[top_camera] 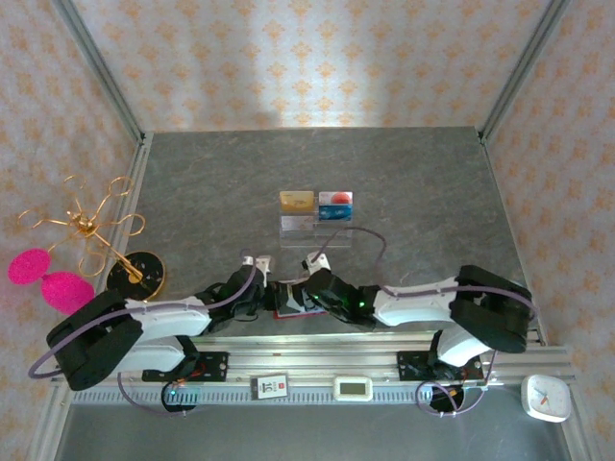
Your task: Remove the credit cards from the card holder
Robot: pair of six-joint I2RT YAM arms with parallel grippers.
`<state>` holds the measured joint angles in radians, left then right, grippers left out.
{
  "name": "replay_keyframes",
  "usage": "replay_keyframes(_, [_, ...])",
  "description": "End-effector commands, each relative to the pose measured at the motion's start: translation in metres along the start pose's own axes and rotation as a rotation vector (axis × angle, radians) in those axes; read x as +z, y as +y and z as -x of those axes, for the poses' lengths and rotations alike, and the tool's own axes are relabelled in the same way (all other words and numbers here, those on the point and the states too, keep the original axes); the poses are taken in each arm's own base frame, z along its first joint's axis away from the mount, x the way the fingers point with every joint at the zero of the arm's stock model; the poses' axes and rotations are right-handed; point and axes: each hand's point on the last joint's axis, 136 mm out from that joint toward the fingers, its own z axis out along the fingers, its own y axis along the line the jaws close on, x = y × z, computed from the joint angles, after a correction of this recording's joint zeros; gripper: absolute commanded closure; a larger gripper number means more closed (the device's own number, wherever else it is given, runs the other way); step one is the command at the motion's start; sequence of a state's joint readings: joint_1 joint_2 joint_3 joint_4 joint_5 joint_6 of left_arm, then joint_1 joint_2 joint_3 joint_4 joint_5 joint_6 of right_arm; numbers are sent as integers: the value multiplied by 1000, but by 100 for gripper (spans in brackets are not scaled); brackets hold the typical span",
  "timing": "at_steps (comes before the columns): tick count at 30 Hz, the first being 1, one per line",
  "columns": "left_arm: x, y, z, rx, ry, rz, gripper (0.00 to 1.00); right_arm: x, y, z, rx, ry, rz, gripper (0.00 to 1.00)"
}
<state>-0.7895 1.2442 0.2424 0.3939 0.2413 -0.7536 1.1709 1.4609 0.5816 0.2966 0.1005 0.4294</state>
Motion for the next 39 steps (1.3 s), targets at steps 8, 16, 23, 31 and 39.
replay_keyframes(8, [23, -60, -16, 108, 123, -132, 80, -41, -41, 18, 127, -136, -131, 67])
replay_keyframes(16, [22, -66, -11, 98, 122, -133, 79, -44, -39, 13, 138, -110, -104, 71])
replay_keyframes(23, [-21, -32, 15, 27, -60, -32, 84, -34, 0, 17, 100, -26, 94, 81])
replay_keyframes(31, [-26, 13, 2, -16, -49, 45, 96, -2, 39, -6, 116, 238, 276, 83])
replay_keyframes(39, [-11, 28, -14, 2, 18, 95, 100, 20, 16, -26, 230, 328, 191, 83])
